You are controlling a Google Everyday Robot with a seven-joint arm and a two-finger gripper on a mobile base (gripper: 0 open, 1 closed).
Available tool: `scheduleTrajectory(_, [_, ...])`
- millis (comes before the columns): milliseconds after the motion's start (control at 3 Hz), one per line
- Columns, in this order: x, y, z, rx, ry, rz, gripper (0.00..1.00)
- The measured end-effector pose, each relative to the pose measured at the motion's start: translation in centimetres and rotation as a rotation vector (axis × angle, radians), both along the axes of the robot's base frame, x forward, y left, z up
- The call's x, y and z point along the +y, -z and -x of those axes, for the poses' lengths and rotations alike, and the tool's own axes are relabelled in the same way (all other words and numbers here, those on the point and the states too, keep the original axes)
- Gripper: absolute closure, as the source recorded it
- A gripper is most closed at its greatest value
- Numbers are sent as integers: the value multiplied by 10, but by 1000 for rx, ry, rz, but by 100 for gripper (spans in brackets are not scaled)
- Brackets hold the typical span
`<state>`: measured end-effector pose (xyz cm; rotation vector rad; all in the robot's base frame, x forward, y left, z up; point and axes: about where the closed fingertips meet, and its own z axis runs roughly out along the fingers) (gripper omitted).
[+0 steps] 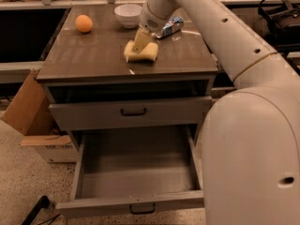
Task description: Pick sponge from middle drawer and place on counter
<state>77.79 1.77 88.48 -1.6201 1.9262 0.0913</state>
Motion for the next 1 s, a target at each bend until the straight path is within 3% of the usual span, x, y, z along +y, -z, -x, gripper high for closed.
scheduleTrajectory(333, [0, 12, 1, 33, 5, -26, 0])
scheduleTrajectory(1000, [-19, -20, 7, -35, 38, -32, 0])
